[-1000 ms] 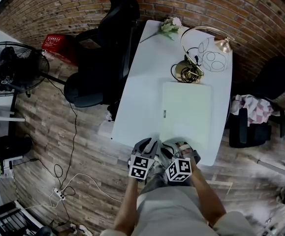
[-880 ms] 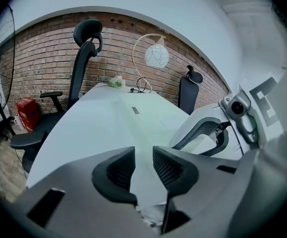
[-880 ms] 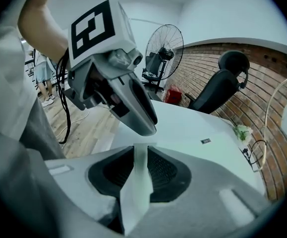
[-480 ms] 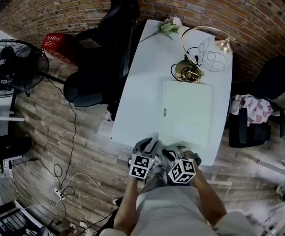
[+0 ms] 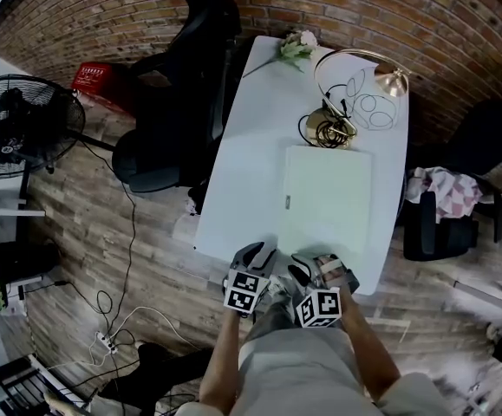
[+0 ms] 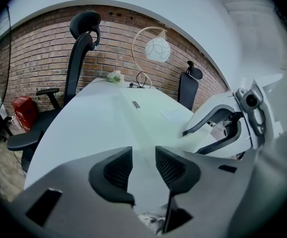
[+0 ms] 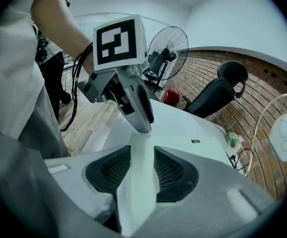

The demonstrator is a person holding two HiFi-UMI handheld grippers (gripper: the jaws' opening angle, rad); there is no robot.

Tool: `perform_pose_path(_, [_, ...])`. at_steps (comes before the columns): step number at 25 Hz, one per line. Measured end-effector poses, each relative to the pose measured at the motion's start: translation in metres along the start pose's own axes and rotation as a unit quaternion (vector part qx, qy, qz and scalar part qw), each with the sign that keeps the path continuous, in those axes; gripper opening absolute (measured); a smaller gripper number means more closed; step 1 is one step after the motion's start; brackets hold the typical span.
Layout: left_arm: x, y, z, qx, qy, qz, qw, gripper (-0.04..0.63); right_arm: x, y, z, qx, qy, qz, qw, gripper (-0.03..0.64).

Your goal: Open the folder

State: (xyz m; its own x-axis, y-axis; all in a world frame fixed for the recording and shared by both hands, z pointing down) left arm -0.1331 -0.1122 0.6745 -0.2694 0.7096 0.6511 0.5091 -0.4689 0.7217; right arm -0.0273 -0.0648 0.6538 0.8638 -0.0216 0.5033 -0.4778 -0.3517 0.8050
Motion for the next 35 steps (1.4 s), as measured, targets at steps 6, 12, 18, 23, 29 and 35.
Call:
perform_pose_path(6, [0.006,0.004,-0.003,-0.003,0.011,-0.029,0.9995,0.146,-0.002,-0.006,0.012,0.021,-0.021,0.006,1.0,0.141])
perform_pose_path(12, [0.005,0.001,-0.005,0.016,0.014,-0.02,0.9996,0.146,0.002,-0.013,0.016,0.016,-0.022,-0.015,1.0,0.147])
perform_pose_path(18, [0.003,-0.003,-0.004,0.049,0.034,-0.015,0.9981,0.146,0.01,-0.008,0.006,0.038,-0.036,-0.07,0.996,0.239])
perform_pose_path(23, [0.005,-0.005,-0.004,0.065,0.051,-0.023,0.9963,0.146,0.007,-0.011,0.008,0.08,-0.049,-0.095,0.991,0.239])
perform_pose_path(29, [0.004,-0.004,-0.002,0.08,0.057,-0.009,0.9952,0.146,0.003,-0.012,-0.009,0.138,-0.093,-0.125,0.978,0.185])
perform_pose_path(35, [0.004,-0.007,-0.001,0.092,0.063,-0.012,0.9937,0.146,0.003,-0.012,-0.026,0.184,-0.052,-0.112,0.975,0.006])
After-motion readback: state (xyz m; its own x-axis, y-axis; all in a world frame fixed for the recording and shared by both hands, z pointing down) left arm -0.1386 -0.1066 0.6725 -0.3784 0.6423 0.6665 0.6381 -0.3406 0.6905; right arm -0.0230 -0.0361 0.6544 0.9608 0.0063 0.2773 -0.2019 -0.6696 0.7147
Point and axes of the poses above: the fingertips, and each gripper's own axes: y forward along the fingers, z to its right, x out of its underside, the point moved 6 cm from there along -y, backward along the fingers, and after that the axes turned 2 degrees about -z, right-handed, at the moved point
